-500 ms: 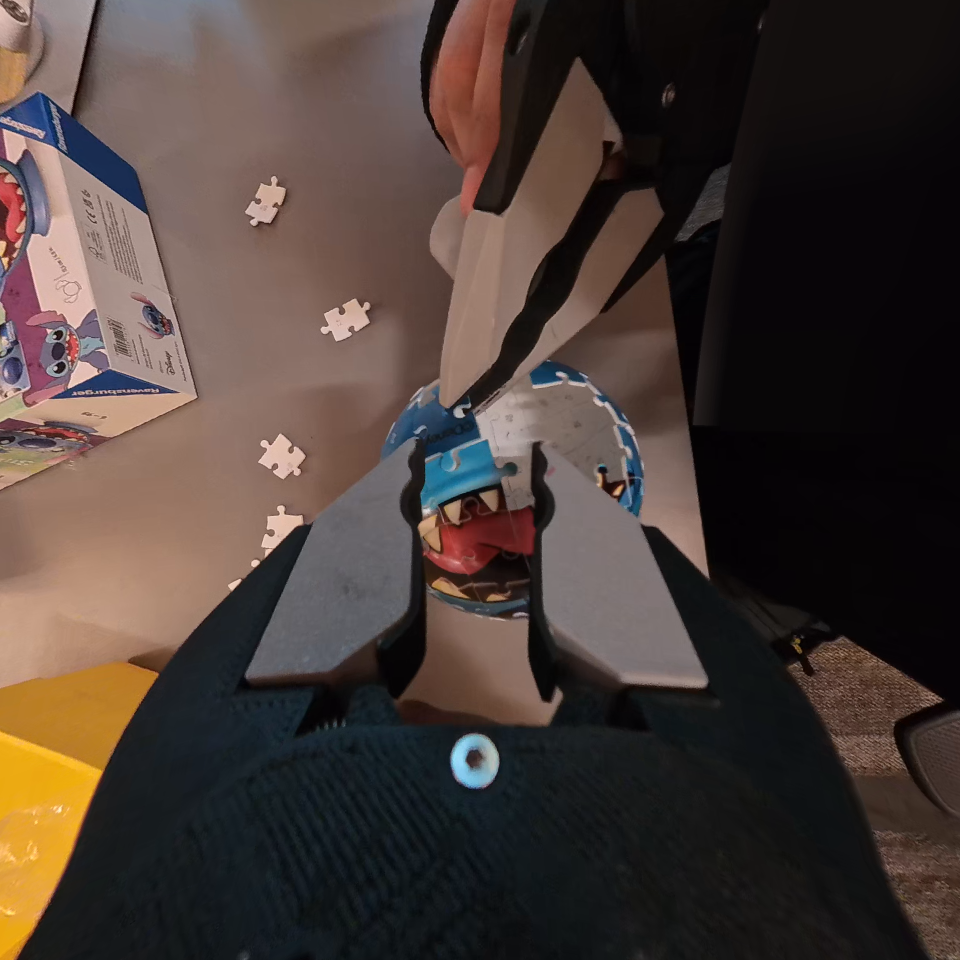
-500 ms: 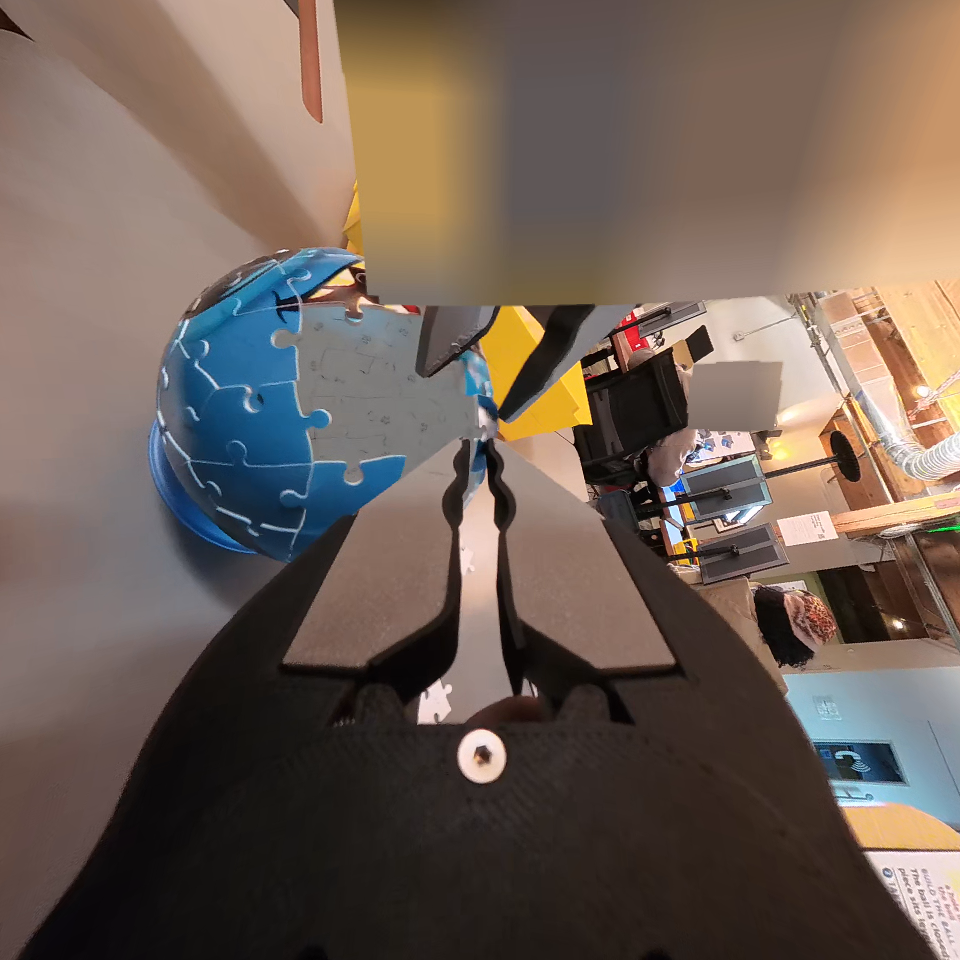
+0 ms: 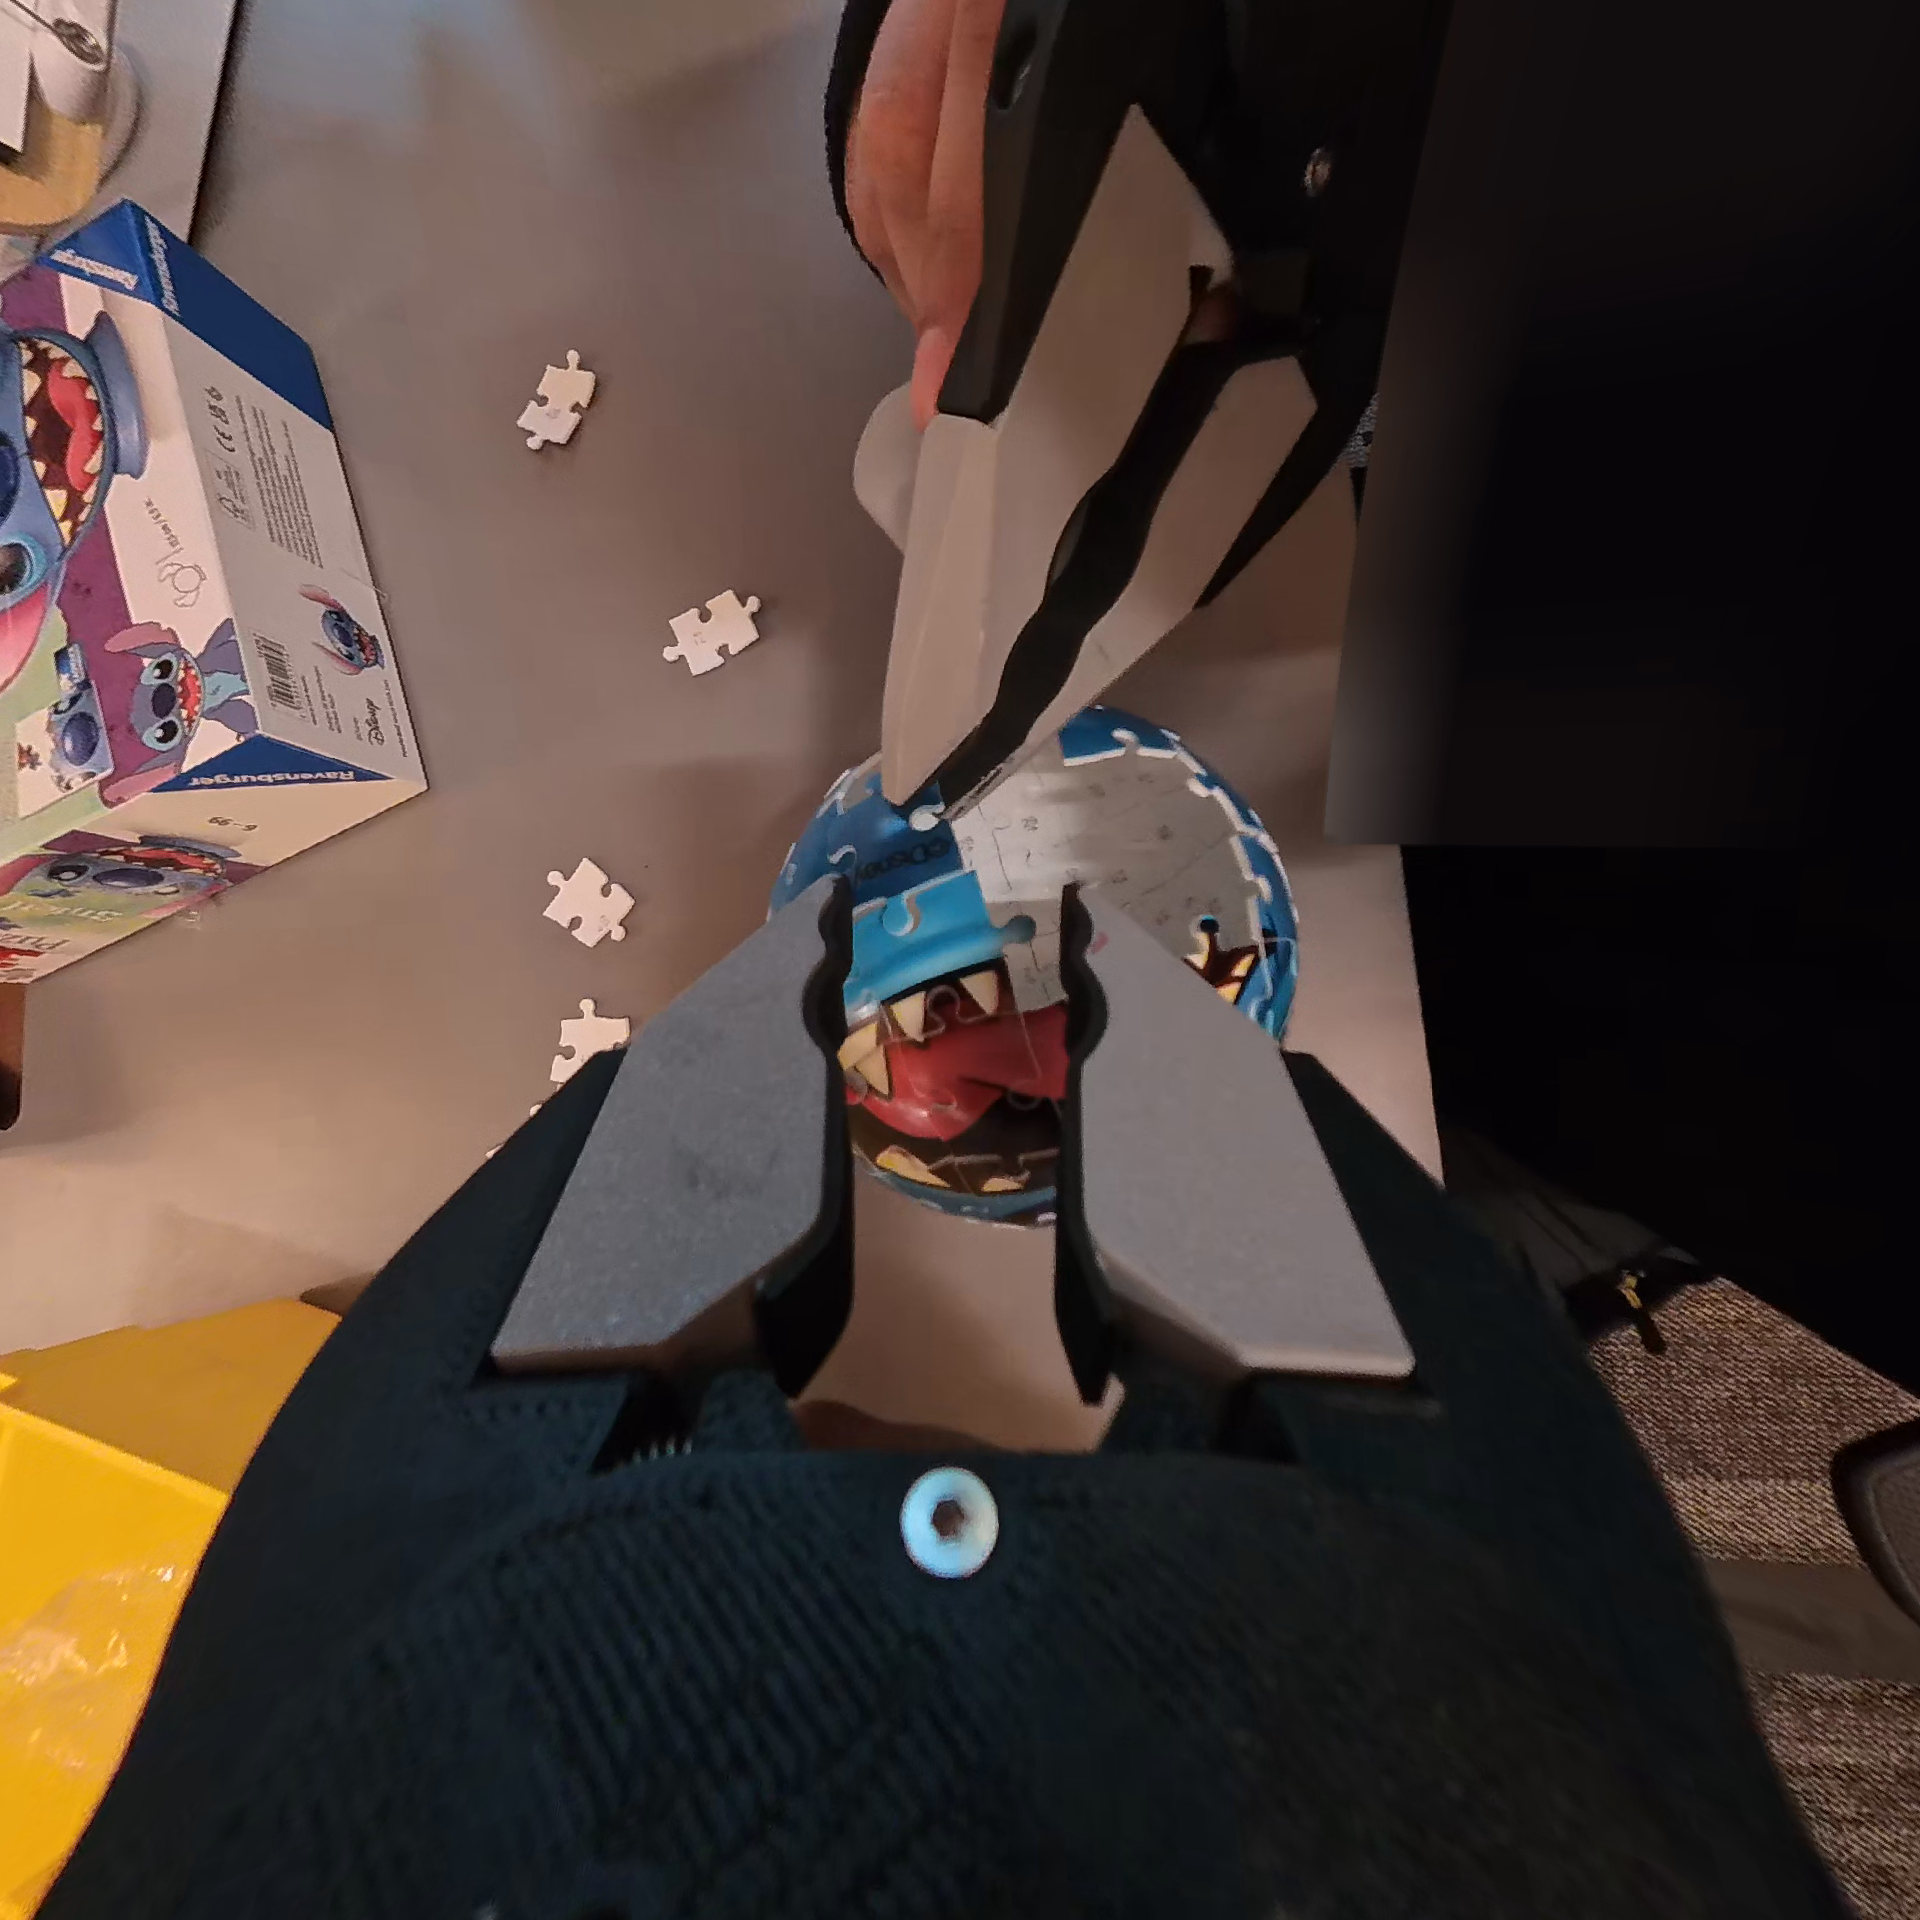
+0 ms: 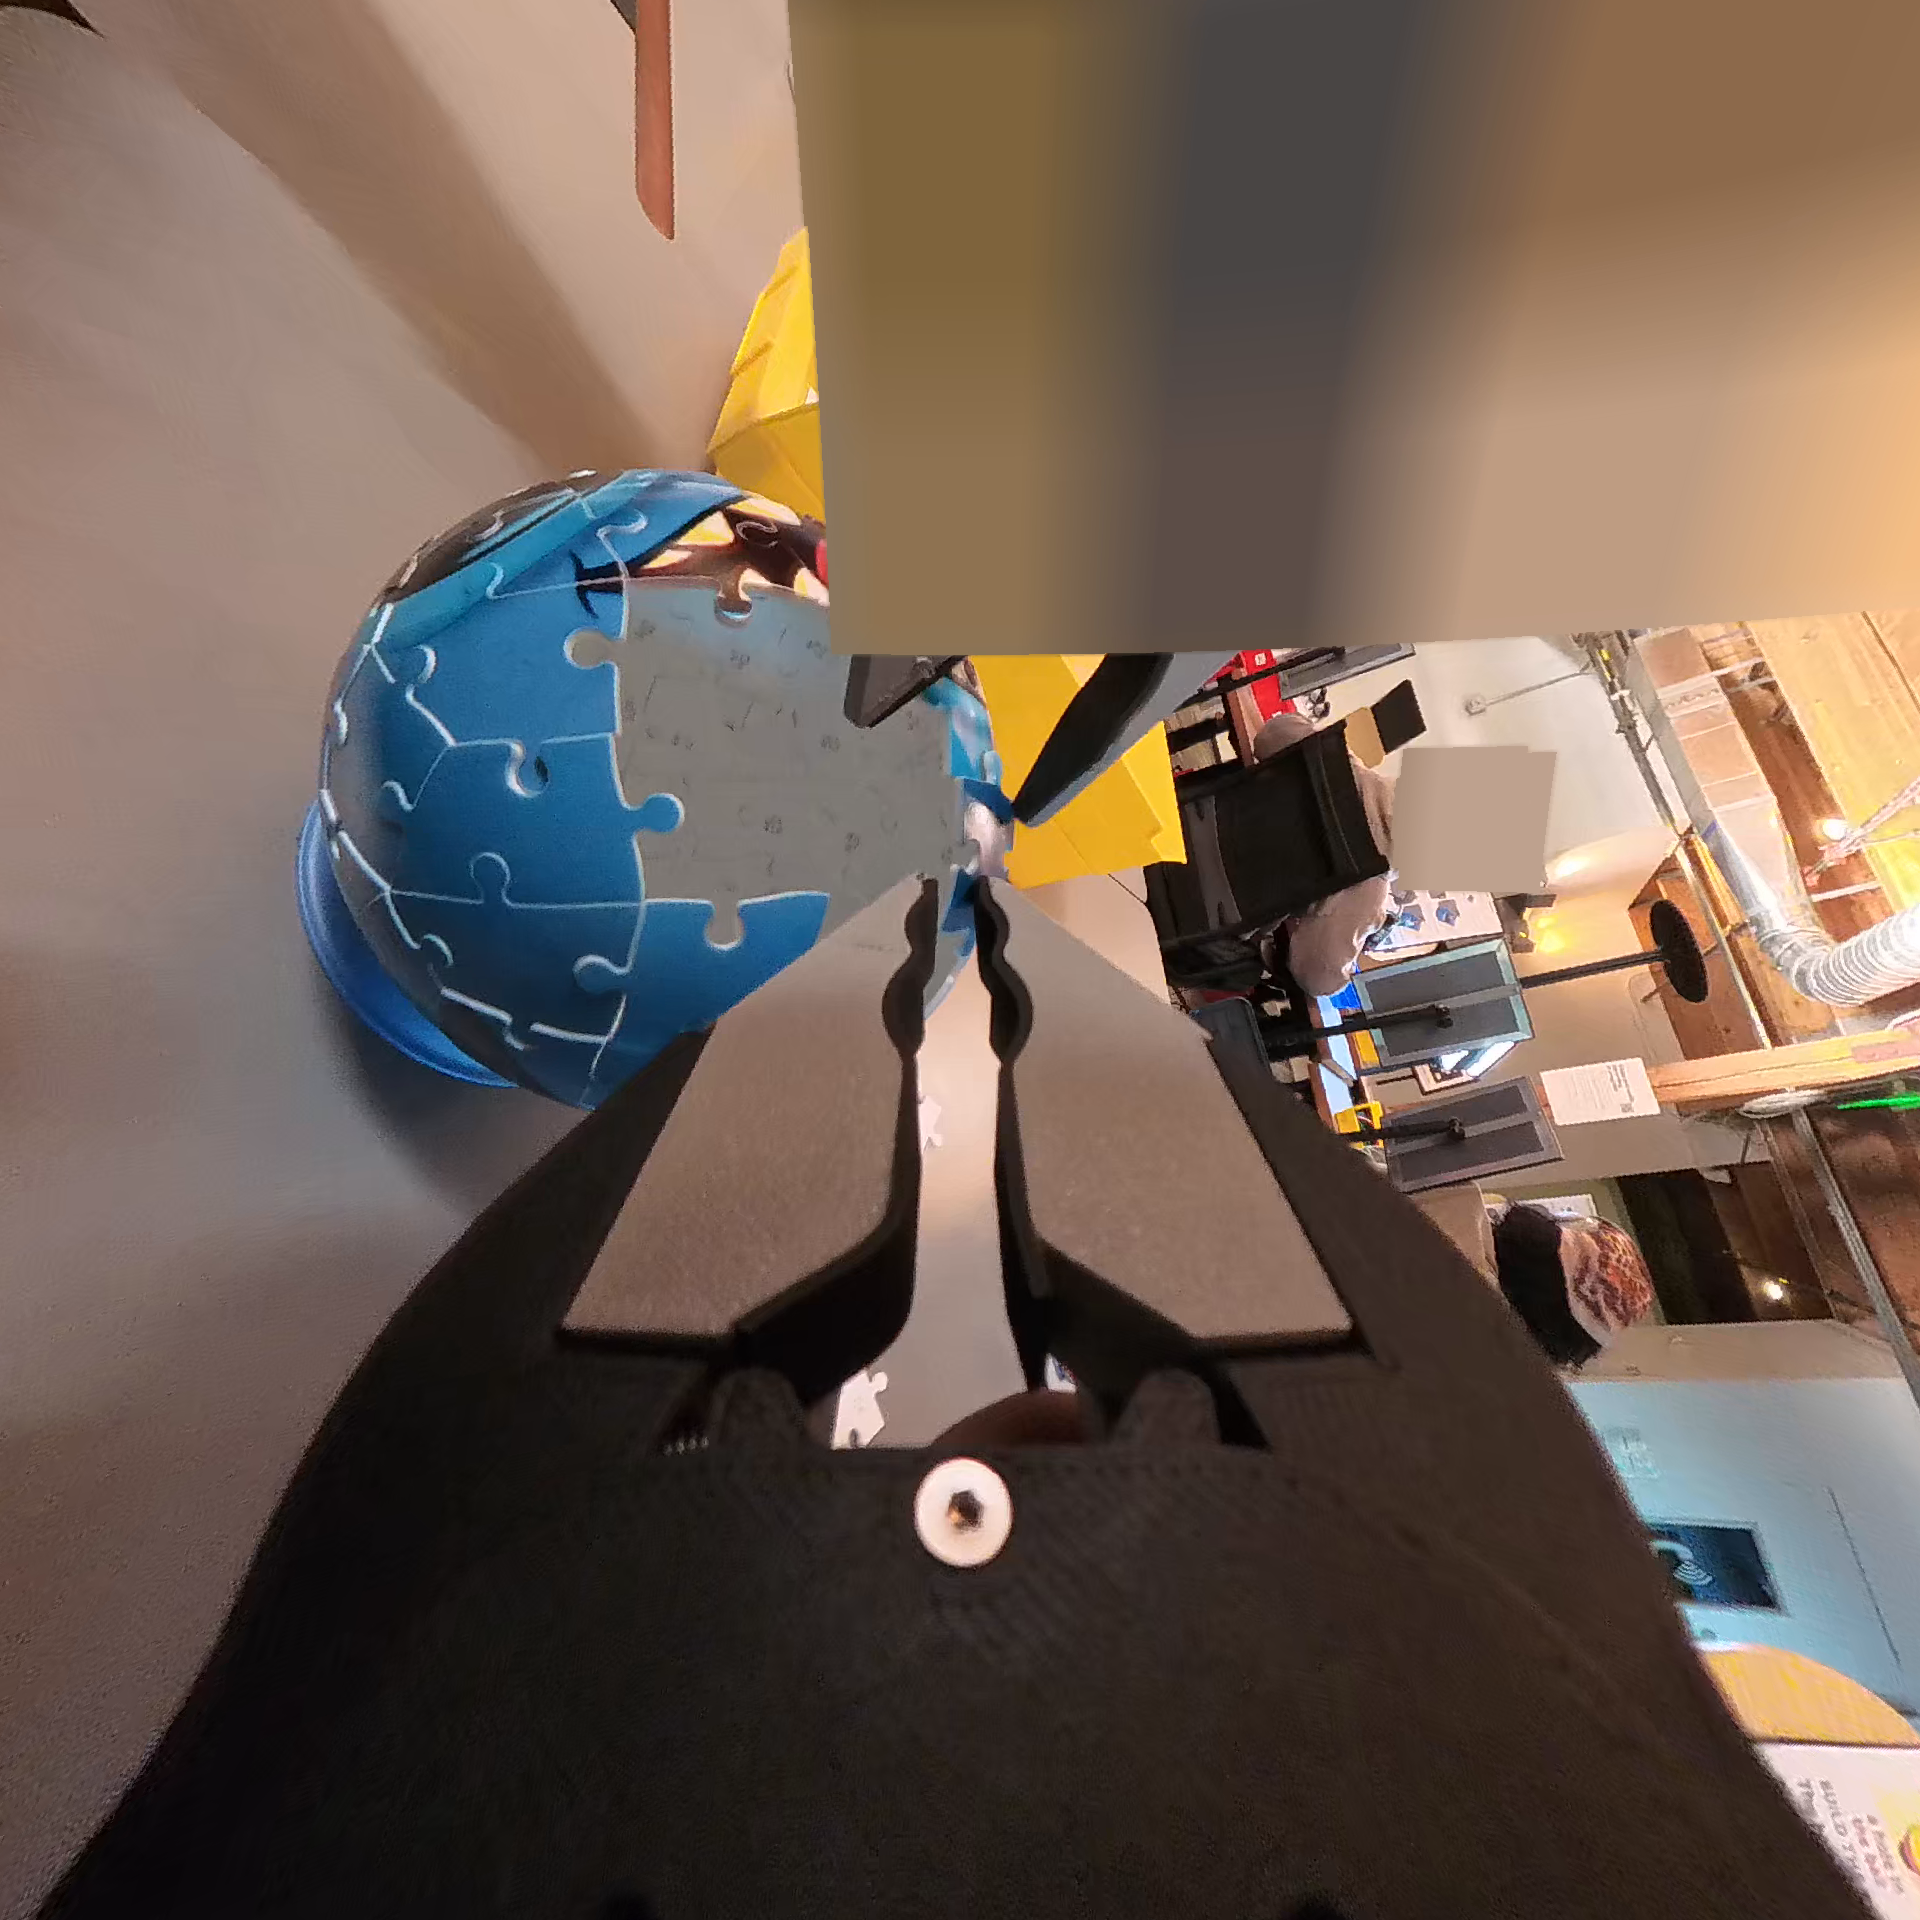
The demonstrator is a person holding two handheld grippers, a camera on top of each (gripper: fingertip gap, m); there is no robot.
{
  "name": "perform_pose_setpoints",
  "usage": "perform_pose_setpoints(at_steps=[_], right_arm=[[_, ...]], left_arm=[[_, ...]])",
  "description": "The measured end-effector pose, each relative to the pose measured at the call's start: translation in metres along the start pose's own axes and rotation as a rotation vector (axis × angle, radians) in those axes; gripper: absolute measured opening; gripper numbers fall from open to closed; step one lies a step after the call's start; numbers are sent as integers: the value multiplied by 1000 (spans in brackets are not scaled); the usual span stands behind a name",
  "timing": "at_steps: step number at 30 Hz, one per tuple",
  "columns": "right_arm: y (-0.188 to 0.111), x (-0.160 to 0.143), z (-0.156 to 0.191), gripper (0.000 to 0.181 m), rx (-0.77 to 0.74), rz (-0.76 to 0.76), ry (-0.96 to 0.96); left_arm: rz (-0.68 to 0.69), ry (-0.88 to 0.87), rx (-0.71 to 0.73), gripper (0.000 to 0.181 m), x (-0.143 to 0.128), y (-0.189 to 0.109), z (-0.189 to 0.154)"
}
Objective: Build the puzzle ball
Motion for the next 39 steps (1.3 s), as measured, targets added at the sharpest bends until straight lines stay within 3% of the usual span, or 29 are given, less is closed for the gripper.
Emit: perform_pose_setpoints(at_steps=[39], right_arm=[[2,3,-4,2,70,-114,-39]], left_arm=[[-34,-25,-12,37,-3,-2,2]])
Point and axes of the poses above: each gripper's, where its closed fingertips meet, y out along the fingers, x out of its top, z = x × y across the jaws, the point moved 4 cm from there along -y, back along the fingers, and after that the axes turned 10 degrees about y, right-handed, at the moved point
